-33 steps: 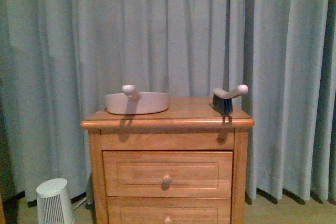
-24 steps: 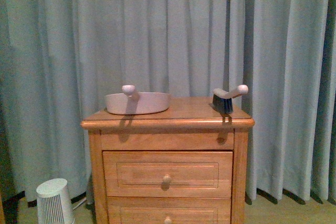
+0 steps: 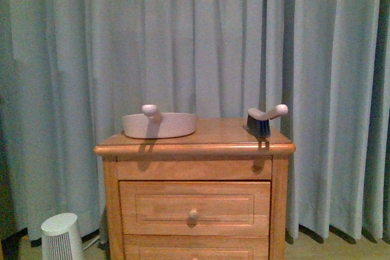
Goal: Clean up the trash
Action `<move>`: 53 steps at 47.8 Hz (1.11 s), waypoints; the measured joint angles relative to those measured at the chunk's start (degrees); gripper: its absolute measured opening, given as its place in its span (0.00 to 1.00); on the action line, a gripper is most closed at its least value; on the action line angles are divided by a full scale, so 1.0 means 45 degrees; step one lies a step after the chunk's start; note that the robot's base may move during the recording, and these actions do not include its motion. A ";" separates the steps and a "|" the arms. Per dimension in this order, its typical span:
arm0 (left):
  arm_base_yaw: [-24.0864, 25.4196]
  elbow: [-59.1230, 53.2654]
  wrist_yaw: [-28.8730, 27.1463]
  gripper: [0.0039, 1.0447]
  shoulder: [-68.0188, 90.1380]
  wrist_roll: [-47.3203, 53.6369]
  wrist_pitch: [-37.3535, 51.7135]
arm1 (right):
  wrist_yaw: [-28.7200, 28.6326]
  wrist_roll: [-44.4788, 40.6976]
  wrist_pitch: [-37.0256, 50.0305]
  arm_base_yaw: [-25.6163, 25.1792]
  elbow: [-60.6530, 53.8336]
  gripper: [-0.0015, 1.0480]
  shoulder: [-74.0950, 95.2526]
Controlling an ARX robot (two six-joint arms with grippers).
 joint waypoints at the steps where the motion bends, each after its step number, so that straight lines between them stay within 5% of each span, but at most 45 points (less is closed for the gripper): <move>1: 0.0000 0.0000 0.0000 0.93 0.0000 0.0000 0.0000 | 0.0005 0.0000 0.0000 0.0000 0.0000 0.93 0.0000; 53: 0.0000 0.0000 0.0010 0.93 0.0000 0.0000 0.0000 | 0.0000 0.0000 0.0000 0.0000 0.0000 0.93 0.0000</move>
